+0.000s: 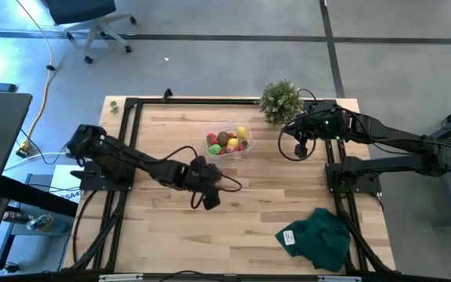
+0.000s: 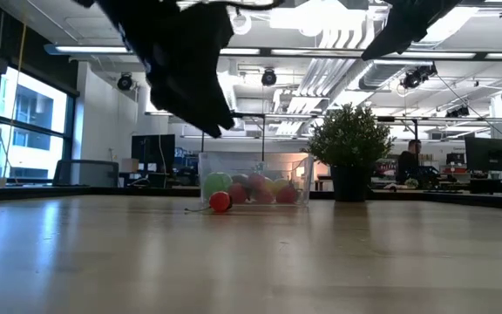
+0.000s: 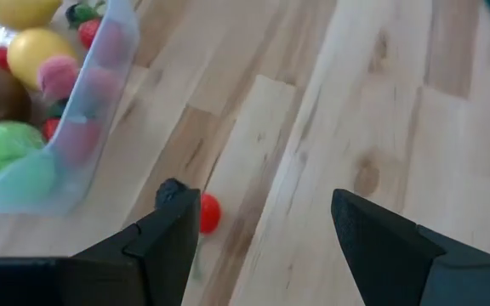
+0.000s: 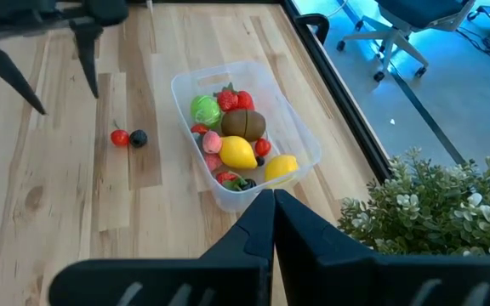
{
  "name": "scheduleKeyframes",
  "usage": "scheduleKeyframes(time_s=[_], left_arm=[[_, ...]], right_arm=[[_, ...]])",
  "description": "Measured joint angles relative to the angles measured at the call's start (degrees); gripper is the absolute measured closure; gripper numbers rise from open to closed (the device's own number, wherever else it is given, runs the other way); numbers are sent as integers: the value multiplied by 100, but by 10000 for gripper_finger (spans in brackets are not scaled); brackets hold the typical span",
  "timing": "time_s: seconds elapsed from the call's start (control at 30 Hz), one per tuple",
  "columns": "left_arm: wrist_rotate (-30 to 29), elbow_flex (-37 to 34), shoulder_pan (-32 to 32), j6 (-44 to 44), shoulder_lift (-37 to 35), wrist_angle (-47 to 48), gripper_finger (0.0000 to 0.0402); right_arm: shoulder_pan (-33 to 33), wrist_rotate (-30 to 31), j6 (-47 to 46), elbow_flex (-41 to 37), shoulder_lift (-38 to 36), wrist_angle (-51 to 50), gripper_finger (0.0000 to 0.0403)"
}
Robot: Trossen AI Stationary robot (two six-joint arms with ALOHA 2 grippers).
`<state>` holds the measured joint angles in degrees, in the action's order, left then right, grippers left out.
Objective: Pick and placing Produce into tupperware
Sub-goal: Put the red cherry into the transparent bin
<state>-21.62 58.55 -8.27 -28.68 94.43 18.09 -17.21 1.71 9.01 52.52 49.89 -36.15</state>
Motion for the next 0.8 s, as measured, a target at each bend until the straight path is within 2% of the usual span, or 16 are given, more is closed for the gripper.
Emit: scheduleKeyframes(time_s=[0.2,0.3,0.5,0.8], left_arm=[[-318,-591,0,-544,47,-545,149],[-392,-757,0,-615,50,-497,148],[-394,-820,0,-552,182,-523,149],[-242,-810,2,-477,739,-1218,149]], right_arm=[[-1,-1,-1,2,0,-1,402],[-1,-2,0,2,0,0,402],[-2,1,0,2,0,1,402],[0,0,-1,1,2,0,402]])
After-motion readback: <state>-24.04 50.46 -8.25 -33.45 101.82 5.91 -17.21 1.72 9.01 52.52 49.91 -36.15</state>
